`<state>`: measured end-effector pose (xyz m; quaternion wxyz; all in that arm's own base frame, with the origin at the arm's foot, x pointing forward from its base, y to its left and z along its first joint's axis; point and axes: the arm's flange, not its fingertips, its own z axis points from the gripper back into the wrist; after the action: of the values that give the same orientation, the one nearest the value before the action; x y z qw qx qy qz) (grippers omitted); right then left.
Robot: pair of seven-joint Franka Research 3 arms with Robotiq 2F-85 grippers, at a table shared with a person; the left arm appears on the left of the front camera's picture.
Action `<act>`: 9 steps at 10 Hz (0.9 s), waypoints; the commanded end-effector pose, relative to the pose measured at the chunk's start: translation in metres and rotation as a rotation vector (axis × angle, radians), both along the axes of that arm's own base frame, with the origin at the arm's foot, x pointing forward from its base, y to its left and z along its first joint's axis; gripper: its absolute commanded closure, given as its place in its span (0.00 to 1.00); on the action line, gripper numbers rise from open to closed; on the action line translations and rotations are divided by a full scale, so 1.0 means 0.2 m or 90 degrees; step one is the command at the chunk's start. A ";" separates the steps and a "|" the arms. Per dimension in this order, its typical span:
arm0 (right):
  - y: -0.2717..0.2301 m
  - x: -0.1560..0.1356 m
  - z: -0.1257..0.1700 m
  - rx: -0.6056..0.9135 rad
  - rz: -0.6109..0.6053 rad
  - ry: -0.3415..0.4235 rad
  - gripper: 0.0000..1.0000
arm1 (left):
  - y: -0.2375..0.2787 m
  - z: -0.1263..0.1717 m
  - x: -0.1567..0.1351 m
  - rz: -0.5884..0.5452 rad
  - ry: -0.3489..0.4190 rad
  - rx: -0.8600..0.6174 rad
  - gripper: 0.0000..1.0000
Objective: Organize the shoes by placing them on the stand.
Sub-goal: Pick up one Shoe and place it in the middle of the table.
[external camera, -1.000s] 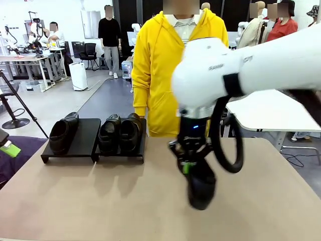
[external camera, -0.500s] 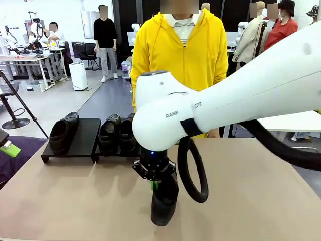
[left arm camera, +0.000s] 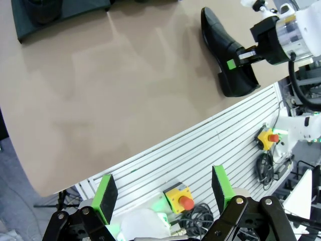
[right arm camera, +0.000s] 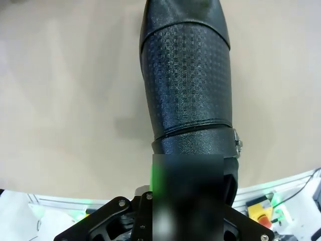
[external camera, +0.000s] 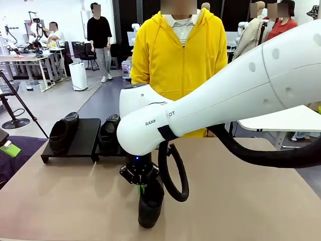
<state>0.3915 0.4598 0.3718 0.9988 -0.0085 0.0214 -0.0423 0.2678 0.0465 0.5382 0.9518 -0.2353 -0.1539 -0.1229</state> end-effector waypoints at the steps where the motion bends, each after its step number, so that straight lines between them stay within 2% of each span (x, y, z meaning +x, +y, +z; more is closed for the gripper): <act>1: 0.02 0.03 0.04 -0.012 0.017 -0.016 1.00 | 0.01 0.01 0.00 0.001 0.003 -0.006 0.03; 2: 0.02 0.03 0.05 -0.009 0.018 -0.017 0.71 | 0.01 0.01 0.00 0.001 0.003 -0.006 0.03; 3: 0.02 0.03 0.05 -0.009 0.022 -0.018 0.13 | 0.01 0.01 0.00 0.001 0.003 -0.006 0.03; 4: 0.02 0.03 0.05 -0.005 0.030 -0.012 0.00 | 0.01 0.01 0.00 0.001 0.003 -0.006 0.03; 7: -0.06 0.02 0.12 0.022 0.062 -0.010 0.00 | 0.01 0.01 0.00 0.001 0.003 -0.006 0.03; 9: -0.25 -0.04 0.31 0.078 0.088 -0.005 0.00 | 0.01 0.01 0.00 0.001 0.003 -0.006 0.03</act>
<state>0.3972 0.4456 0.4163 0.9996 0.0230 0.0089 0.0135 0.2678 0.0466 0.5382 0.9518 -0.2353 -0.1539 -0.1228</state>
